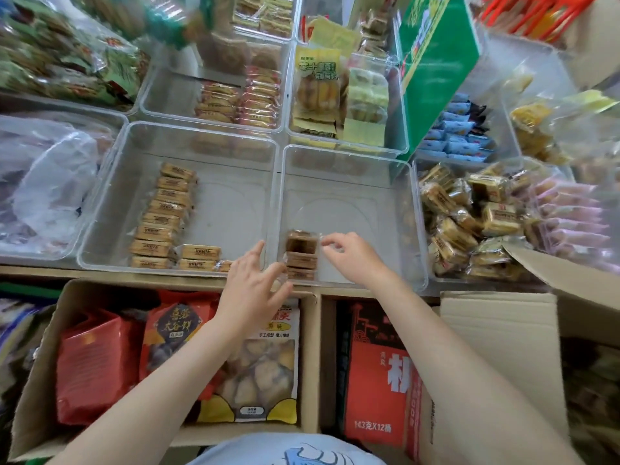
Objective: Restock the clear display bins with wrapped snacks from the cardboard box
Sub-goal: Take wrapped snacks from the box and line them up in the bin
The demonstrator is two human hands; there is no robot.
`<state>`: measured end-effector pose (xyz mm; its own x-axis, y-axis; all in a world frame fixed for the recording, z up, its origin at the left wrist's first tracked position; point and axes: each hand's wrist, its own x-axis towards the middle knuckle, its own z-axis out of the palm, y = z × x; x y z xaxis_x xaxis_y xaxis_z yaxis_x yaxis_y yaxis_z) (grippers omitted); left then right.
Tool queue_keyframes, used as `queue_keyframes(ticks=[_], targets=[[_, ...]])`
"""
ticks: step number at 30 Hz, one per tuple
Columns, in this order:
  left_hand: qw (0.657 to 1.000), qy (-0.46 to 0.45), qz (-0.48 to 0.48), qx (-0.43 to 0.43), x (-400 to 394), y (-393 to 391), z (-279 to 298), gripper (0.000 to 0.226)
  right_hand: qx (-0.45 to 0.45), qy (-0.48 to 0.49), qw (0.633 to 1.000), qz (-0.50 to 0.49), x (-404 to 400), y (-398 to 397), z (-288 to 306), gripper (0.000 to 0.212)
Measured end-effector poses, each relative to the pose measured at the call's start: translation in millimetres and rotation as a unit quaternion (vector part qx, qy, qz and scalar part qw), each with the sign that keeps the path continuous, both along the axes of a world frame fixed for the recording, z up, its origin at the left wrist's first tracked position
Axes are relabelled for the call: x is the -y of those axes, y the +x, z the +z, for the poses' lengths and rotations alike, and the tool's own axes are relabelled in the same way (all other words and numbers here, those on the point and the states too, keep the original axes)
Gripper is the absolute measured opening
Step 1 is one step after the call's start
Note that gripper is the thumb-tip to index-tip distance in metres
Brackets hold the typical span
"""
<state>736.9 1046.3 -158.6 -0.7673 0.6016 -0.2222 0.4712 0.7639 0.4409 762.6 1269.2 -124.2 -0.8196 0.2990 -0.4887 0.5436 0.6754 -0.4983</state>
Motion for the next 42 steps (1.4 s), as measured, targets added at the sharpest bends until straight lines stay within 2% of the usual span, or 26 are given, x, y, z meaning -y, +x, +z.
queue_keyframes(ticks=[5, 9, 12, 15, 18, 20, 24, 30, 33, 36, 38, 40, 42], targets=[[0.994, 0.095, -0.043, -0.035, -34, 40, 28, 0.036, -0.193, -0.033, 0.98, -0.03, -23, 96, 89, 0.019], [0.984, 0.146, -0.094, 0.046, -82, 95, 64, 0.03, -0.374, 0.048, 0.913, -0.155, -57, 179, 139, 0.017], [0.968, 0.187, -0.144, 0.09, -118, 144, 86, 0.029, -0.411, 0.077, 0.872, -0.254, -91, 237, 154, 0.019], [0.951, 0.211, -0.166, 0.155, -155, 191, 101, 0.036, -0.322, 0.092, 0.894, -0.297, -124, 284, 147, 0.021], [0.932, 0.228, -0.149, 0.239, -185, 230, 109, 0.065, -0.189, 0.101, 0.942, -0.257, -151, 319, 127, 0.021], [0.922, 0.234, -0.124, 0.282, -200, 247, 110, 0.082, -0.13, 0.103, 0.96, -0.226, -166, 334, 111, 0.02], [0.912, 0.265, -0.048, 0.311, -217, 256, 105, 0.08, -0.042, 0.08, 0.978, -0.187, -193, 339, 78, 0.021], [0.908, 0.273, -0.018, 0.317, -220, 256, 102, 0.079, 0.108, 0.021, 0.981, -0.158, -212, 306, 3, 0.071], [0.906, 0.275, -0.012, 0.323, -219, 257, 101, 0.076, 0.113, 0.034, 0.981, -0.151, -206, 305, -28, 0.087], [0.901, 0.28, -0.002, 0.33, -219, 259, 100, 0.075, 0.059, 0.059, 0.983, -0.166, -206, 305, -36, 0.079], [0.899, 0.283, 0.0, 0.334, -219, 259, 98, 0.076, 0.046, 0.022, 0.983, -0.176, -215, 304, -25, 0.069], [0.897, 0.288, -0.001, 0.334, -218, 259, 96, 0.076, 0.05, -0.033, 0.976, -0.209, -228, 305, -1, 0.05], [0.897, 0.291, -0.005, 0.334, -219, 259, 94, 0.073, 0.04, -0.137, 0.948, -0.283, -236, 310, 31, 0.038]])
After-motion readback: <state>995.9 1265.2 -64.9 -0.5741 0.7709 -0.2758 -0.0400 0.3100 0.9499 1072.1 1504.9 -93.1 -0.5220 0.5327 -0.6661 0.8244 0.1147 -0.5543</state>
